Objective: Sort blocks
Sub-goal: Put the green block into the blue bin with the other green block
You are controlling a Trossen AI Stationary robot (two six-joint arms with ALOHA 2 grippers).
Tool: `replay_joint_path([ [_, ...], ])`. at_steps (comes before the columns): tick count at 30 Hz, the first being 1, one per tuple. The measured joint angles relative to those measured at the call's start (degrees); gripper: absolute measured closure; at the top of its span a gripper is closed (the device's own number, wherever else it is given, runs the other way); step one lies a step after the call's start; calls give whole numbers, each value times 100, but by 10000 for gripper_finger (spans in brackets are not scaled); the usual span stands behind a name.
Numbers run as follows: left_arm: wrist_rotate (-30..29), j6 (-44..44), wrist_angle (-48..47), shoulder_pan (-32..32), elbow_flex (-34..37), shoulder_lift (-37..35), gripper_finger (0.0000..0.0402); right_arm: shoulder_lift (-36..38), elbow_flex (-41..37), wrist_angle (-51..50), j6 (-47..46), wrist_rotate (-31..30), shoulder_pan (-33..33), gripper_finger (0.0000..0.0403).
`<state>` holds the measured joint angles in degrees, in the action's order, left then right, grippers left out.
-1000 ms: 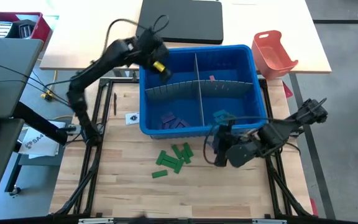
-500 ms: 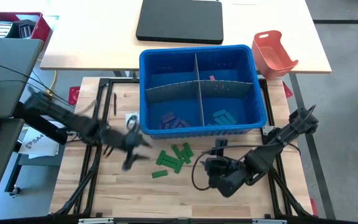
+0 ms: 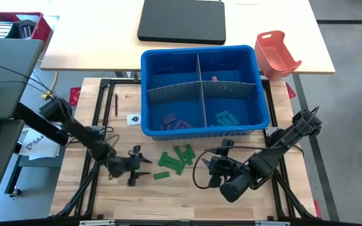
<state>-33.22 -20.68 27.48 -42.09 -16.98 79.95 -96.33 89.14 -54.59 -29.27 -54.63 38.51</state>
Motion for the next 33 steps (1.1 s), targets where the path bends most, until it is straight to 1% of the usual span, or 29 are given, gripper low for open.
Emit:
replay_joint_path([
  [2,-110,-24,45,-13,-261,477,186,2,0,38,-109,-4,-21,231],
  [5,-321,-634,25,-10,-584,1083,186,2,0,104,-305,3,-25,231],
  [7,-323,-1085,38,-9,-751,1389,186,2,0,138,-459,42,-18,231],
  [10,-259,-1407,250,-38,-842,1725,186,4,0,201,-680,171,26,231],
  [12,-218,-1433,625,-95,-827,1896,186,4,0,277,-759,276,70,231],
  [18,-236,-1090,1344,-167,-830,2352,186,7,0,424,-1154,314,302,231],
  [21,-211,-982,1589,-210,-830,2449,186,7,0,584,-1319,288,452,231],
  [24,-322,-1079,1560,-265,-830,2441,186,7,0,792,-1436,268,626,231],
  [30,-484,-1561,1017,-481,-820,2153,186,-11,0,1400,-1428,164,1000,231],
  [33,-805,-1741,732,-646,-804,1815,186,-100,0,1567,-1426,-27,1181,231],
])
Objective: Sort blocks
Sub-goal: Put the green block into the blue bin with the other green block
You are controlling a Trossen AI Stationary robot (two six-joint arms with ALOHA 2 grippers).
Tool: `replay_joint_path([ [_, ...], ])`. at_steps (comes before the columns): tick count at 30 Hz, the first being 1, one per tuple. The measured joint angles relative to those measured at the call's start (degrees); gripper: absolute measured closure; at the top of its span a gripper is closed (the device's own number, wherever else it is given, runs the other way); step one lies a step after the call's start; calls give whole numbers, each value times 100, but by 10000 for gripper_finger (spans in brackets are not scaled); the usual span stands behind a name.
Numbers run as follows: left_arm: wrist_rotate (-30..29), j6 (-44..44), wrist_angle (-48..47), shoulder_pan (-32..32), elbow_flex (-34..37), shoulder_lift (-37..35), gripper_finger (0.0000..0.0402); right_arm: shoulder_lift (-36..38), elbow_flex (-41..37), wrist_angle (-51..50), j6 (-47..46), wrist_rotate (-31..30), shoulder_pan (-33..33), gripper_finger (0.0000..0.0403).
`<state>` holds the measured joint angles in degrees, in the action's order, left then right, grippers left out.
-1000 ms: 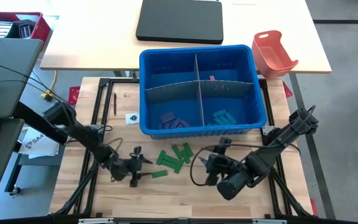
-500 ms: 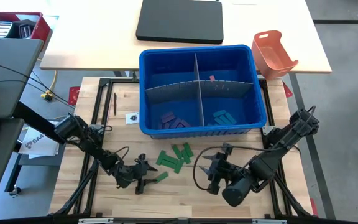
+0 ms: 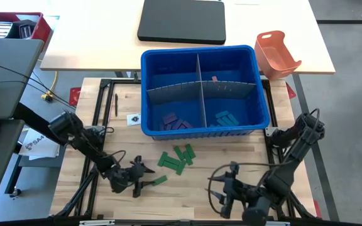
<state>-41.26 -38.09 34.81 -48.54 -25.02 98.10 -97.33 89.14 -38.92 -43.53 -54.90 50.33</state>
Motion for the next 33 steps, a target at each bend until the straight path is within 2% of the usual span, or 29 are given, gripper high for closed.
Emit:
replay_joint_path([
  [5,-625,-277,-132,-279,-13,-415,186,-138,0,73,-15,-213,226,231],
  [8,-238,-701,-127,-307,-13,-403,186,-208,0,76,2,-274,277,231],
  [10,123,-742,-138,-292,-13,-302,186,-210,0,38,3,-306,279,231],
  [12,194,-730,-141,-290,-26,-164,186,-210,0,24,53,-348,273,231],
  [17,-9,-522,-224,-290,-406,350,186,-210,0,25,259,-511,269,231],
  [21,-269,-160,-790,-286,-1008,884,186,-210,0,25,242,-509,269,231],
  [25,-592,-580,-1574,-287,-1372,1111,186,-210,0,24,70,-487,271,231],
  [33,-735,-1396,-2104,-340,-1353,1048,186,-210,0,29,3,-487,271,231],
])
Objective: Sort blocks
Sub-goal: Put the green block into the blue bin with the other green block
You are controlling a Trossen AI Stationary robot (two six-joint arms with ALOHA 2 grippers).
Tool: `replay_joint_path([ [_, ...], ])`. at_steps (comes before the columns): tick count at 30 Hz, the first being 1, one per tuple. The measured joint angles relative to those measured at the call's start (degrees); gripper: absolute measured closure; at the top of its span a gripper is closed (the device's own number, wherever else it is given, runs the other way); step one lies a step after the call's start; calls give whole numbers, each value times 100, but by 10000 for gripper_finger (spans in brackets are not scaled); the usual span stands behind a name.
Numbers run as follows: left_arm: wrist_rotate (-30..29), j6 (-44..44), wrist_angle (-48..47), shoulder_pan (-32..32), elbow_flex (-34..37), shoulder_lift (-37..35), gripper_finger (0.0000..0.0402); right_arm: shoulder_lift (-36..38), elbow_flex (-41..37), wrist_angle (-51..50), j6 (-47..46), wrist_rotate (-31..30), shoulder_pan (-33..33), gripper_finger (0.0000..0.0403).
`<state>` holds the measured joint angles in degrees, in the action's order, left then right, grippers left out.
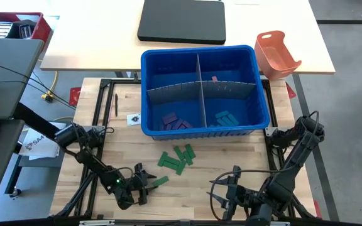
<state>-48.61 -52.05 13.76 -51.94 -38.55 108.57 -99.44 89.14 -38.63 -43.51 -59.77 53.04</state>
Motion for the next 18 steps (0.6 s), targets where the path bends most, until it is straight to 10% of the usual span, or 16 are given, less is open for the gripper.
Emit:
replay_joint_path([
  [11,73,-177,-101,9,212,-169,308,0,0,4,0,28,3,231],
  [18,640,-18,-1966,17,158,-1757,310,0,0,4,0,28,70,231],
])
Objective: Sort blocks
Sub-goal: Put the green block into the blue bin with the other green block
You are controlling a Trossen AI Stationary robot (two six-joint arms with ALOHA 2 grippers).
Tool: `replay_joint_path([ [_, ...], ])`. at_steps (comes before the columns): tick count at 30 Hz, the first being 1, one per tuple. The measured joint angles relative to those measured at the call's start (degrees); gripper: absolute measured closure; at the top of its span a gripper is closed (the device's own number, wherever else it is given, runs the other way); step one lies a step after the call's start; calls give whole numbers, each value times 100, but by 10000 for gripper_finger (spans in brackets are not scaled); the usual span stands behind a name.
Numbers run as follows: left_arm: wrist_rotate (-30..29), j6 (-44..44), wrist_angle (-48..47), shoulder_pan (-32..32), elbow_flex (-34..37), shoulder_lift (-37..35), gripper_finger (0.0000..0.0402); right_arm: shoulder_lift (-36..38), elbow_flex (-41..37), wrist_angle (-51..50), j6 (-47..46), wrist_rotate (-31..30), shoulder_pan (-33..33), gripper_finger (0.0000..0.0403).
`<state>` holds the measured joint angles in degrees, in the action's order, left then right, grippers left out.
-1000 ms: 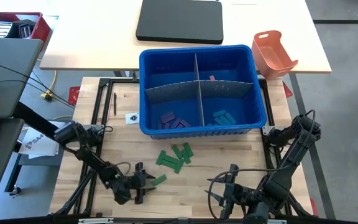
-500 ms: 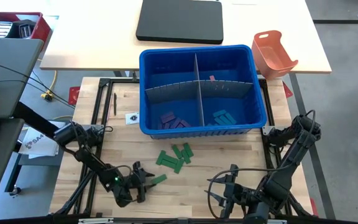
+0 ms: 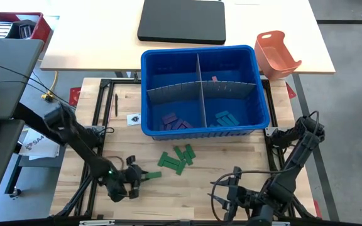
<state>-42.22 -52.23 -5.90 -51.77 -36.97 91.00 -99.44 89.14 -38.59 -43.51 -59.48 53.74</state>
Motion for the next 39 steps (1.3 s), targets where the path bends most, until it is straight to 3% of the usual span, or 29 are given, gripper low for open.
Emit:
replay_joint_path([
  [5,-182,1404,-417,113,-780,-1072,310,0,0,-8,43,-31,13,231],
  [9,-265,2711,-1350,801,-2000,-1594,310,0,0,-10,216,-44,11,231],
  [13,426,3787,-2656,2190,-3315,-1871,310,0,0,-11,395,-52,11,231],
  [17,1548,4631,-3347,4247,-4450,-1845,310,0,0,-23,500,-54,11,231],
  [22,3305,5252,-3455,6832,-5305,-1310,310,0,0,-151,498,-59,2,231],
  [25,4020,5529,-3675,7760,-5601,-681,310,0,0,-149,498,-72,-11,231],
  [31,3972,5997,-4323,8711,-6354,620,310,0,0,-149,488,-171,-11,231],
  [39,4033,5419,-4830,9219,-7088,1857,310,0,0,-425,446,-544,-11,231],
])
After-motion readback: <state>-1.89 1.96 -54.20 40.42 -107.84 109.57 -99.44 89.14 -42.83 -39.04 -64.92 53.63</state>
